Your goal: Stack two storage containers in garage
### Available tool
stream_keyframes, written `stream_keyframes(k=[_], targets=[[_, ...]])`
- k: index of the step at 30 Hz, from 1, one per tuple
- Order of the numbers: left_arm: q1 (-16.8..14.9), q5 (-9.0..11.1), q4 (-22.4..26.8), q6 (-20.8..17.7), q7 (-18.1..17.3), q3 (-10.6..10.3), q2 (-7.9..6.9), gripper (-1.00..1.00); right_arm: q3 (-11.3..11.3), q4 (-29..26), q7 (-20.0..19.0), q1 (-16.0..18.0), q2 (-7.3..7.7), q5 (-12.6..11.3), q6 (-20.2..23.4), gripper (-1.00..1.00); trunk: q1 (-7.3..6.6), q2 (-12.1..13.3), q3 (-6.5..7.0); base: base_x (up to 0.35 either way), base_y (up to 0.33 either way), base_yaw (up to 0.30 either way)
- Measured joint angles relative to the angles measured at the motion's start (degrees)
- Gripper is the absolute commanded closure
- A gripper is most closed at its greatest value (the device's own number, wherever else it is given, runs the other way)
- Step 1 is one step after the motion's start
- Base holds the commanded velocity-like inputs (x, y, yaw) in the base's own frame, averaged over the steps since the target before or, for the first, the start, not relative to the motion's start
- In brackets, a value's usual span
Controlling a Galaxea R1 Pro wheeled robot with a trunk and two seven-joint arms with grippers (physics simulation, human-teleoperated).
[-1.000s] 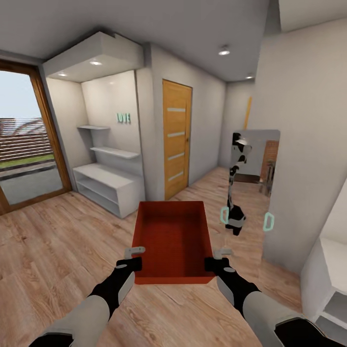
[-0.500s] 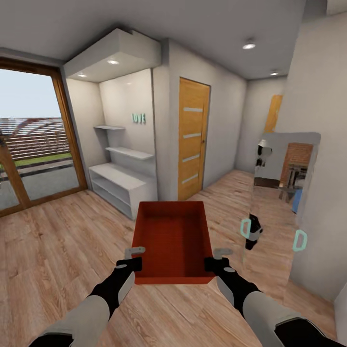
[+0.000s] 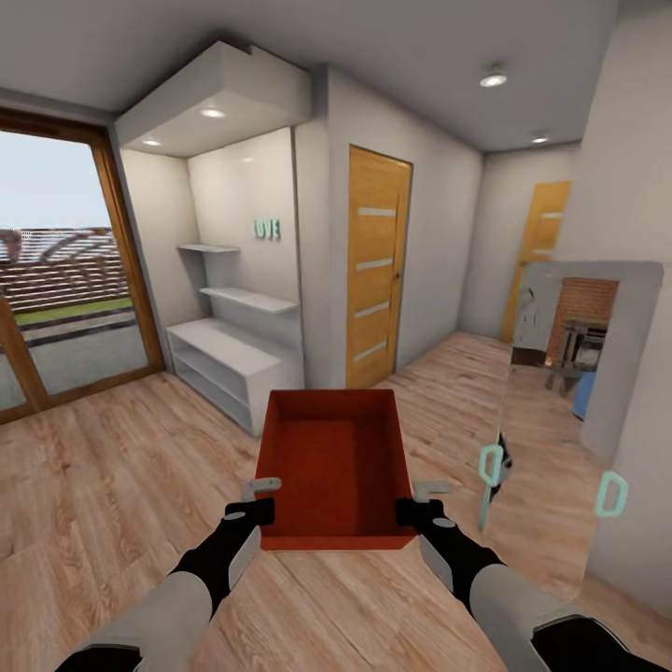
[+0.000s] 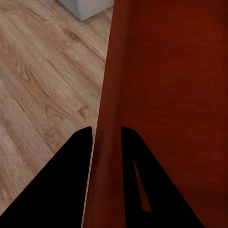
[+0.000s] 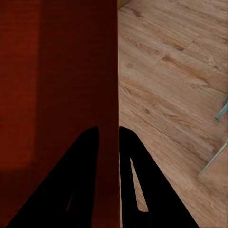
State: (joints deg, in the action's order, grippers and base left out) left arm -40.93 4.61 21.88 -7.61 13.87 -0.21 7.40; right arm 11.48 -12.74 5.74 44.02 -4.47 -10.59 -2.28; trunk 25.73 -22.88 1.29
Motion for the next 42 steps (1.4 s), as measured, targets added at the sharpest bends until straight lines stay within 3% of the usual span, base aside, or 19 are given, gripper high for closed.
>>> stream_keyframes(k=[42], targets=[[0.0,0.0,-0.3,-0.5,0.0,0.0,-0.02,1.0,-0.1,0.3,0.0,0.0,-0.06,0.1,0.5,1.0,0.0,0.0,0.0,0.322,0.0,-0.011]])
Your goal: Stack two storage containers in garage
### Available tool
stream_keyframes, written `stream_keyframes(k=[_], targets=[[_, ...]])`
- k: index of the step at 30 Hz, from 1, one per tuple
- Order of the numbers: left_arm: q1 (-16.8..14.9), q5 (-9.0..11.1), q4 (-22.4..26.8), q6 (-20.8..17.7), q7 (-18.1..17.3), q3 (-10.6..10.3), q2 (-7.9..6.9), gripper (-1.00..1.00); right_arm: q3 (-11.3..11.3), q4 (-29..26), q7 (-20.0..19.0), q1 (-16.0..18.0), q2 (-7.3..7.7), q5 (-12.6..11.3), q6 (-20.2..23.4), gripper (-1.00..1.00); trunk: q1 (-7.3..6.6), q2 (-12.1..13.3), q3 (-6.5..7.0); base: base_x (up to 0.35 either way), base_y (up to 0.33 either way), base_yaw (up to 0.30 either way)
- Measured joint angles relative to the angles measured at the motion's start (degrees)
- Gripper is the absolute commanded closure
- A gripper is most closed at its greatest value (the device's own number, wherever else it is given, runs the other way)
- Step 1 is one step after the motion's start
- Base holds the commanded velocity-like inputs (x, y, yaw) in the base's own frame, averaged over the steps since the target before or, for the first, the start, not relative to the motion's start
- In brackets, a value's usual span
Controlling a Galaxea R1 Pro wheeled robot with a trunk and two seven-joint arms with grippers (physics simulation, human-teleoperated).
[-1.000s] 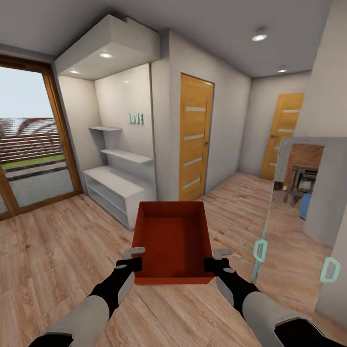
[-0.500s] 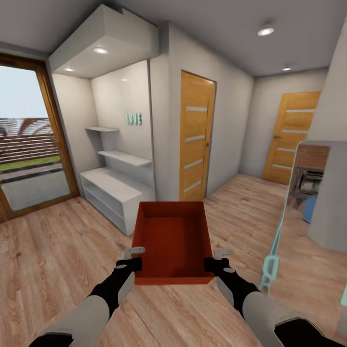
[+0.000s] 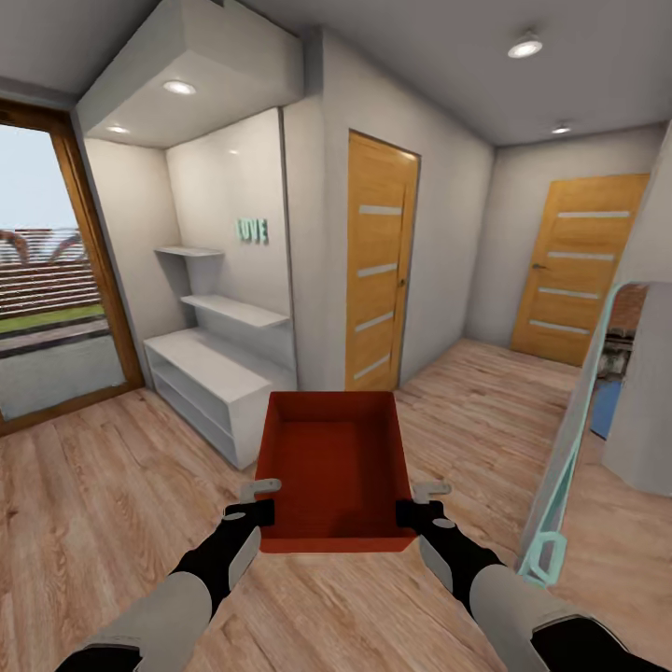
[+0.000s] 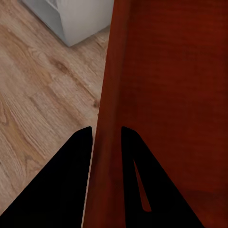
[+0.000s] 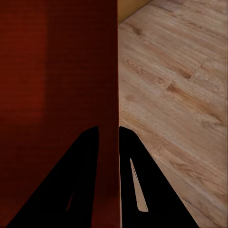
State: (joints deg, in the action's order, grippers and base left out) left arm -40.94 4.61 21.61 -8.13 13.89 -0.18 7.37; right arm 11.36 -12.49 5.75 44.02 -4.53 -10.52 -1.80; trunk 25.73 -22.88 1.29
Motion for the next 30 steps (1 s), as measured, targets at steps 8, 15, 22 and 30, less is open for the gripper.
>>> stream_keyframes(k=[8,15,22,30], targets=[[0.0,0.0,0.0,-0.1,0.1,0.0,0.06,1.0,0.0,0.0,-0.1,0.0,0.08,0.0,0.1,1.0,0.0,0.0,0.0,0.322,0.0,-0.236],[0.0,0.0,0.0,-0.1,0.1,-0.1,0.03,1.0,0.0,0.0,-0.1,0.0,0.05,0.0,0.0,1.0,0.0,0.0,0.0,0.321,0.0,-0.242],[0.0,0.0,0.1,-0.1,0.1,-0.1,0.04,1.0,0.0,0.0,-0.1,0.0,0.07,0.0,0.0,1.0,0.0,0.0,0.0,0.322,0.0,-0.19],[0.0,0.1,0.1,0.0,0.1,-0.2,0.06,1.0,0.1,0.0,-0.1,0.0,0.09,-0.1,0.0,1.0,0.0,0.0,0.0,0.322,0.0,-0.018]])
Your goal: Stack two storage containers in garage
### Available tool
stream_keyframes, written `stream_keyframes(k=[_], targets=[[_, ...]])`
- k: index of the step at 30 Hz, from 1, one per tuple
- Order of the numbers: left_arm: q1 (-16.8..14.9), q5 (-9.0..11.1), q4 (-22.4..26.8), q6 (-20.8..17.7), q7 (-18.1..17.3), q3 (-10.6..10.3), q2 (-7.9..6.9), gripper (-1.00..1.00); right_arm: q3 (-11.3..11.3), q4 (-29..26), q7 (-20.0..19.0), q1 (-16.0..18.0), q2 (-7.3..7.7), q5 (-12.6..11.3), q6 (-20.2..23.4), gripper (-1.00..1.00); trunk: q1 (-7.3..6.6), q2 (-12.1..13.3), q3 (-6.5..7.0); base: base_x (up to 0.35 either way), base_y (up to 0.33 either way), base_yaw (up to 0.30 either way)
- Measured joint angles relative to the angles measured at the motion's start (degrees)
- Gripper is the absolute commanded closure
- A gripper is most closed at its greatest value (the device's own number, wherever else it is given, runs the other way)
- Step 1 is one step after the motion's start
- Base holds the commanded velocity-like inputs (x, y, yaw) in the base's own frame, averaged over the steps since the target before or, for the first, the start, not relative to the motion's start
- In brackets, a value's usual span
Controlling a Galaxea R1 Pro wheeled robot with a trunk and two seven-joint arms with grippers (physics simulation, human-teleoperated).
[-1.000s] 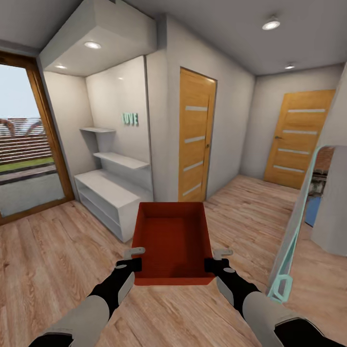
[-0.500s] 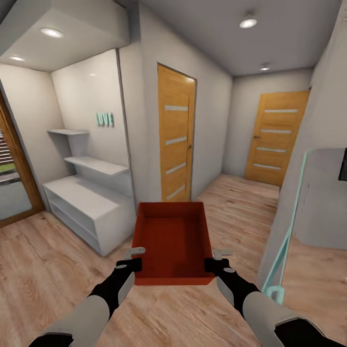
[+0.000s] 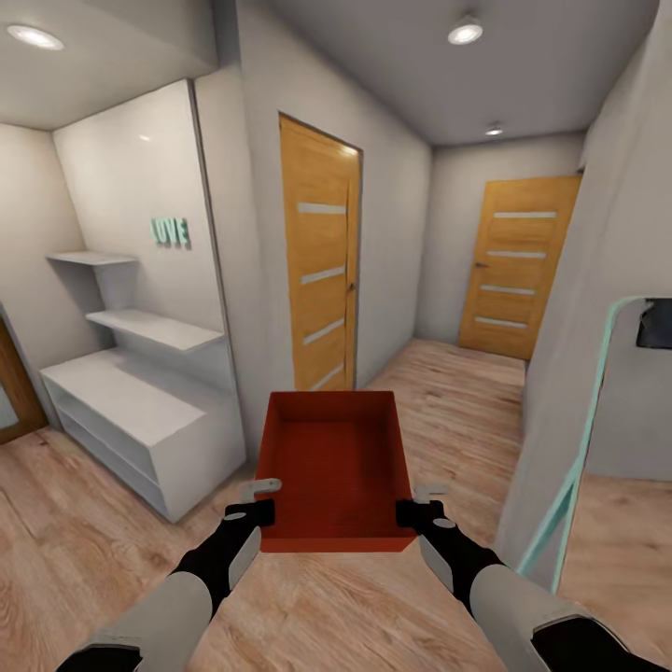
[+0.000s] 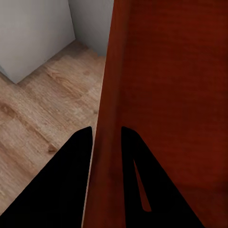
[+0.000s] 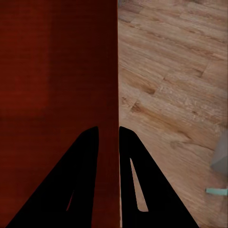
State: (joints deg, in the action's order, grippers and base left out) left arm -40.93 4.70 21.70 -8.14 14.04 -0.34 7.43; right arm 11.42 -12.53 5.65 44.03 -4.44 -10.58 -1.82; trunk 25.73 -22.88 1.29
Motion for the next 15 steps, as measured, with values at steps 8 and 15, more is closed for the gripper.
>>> stream_keyframes(k=[8,15], targets=[[0.0,0.0,-0.1,0.2,0.0,0.0,0.01,1.0,0.0,0.0,0.0,0.0,0.0,0.0,0.0,1.0,0.0,0.0,0.0,0.321,0.0,-0.001],[0.0,0.0,0.0,0.0,-0.1,0.0,-0.04,1.0,0.0,-0.1,0.1,0.0,-0.05,0.0,0.0,1.0,0.0,0.0,0.0,0.322,0.0,-0.152]])
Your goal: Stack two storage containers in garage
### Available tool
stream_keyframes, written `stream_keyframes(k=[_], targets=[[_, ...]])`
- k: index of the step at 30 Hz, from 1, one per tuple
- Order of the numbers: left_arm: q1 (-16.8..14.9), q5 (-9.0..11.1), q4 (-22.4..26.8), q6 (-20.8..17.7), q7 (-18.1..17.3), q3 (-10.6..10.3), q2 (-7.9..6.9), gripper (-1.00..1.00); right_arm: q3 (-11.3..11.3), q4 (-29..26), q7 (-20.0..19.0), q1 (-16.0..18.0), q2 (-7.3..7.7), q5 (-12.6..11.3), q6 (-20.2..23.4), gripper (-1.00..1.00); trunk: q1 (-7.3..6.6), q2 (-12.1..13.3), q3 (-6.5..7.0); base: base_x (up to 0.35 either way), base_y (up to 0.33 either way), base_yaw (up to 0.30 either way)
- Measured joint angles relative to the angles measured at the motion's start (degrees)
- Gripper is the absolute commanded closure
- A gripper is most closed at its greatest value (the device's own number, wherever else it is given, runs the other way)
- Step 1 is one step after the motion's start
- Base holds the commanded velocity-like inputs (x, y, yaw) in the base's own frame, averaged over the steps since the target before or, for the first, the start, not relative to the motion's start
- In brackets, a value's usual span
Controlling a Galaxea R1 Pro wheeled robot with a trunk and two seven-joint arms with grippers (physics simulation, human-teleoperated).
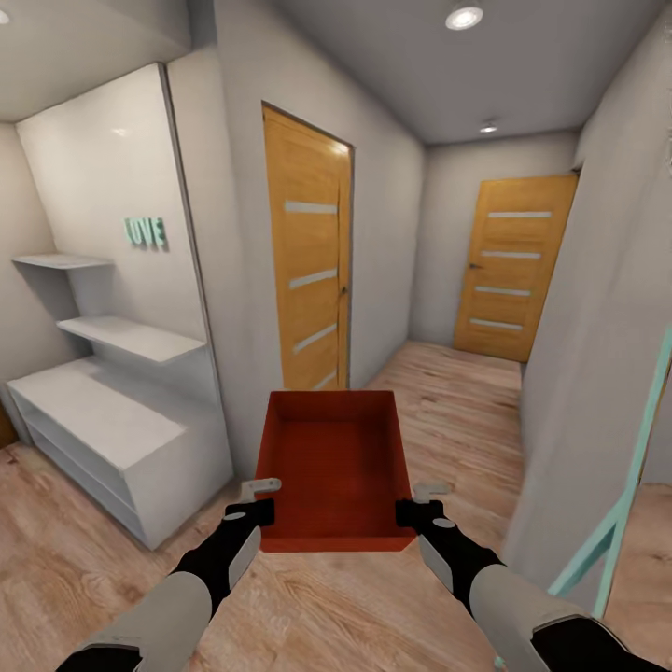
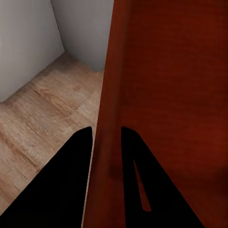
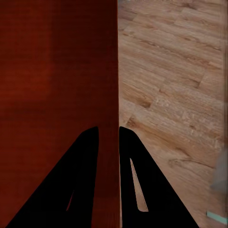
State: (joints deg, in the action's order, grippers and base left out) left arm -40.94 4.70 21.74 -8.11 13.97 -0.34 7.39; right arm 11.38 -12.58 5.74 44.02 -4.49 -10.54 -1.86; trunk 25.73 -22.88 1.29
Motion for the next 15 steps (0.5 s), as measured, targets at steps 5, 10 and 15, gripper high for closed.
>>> stream_keyframes(k=[5,10,15], targets=[[0.0,0.0,0.0,0.0,0.0,0.0,0.02,1.0,0.0,0.0,0.0,0.0,0.02,0.0,0.0,1.0,0.0,0.0,0.0,0.322,0.0,-0.233],[0.0,0.0,0.0,0.0,0.0,0.0,0.02,1.0,0.0,0.0,0.0,0.0,0.02,0.0,0.0,1.0,0.0,0.0,0.0,0.321,0.0,-0.234],[0.0,0.0,0.0,0.1,0.1,0.0,0.08,1.0,0.1,0.0,-0.1,0.0,0.08,0.0,0.0,1.0,0.0,0.0,0.0,0.321,0.0,-0.184]])
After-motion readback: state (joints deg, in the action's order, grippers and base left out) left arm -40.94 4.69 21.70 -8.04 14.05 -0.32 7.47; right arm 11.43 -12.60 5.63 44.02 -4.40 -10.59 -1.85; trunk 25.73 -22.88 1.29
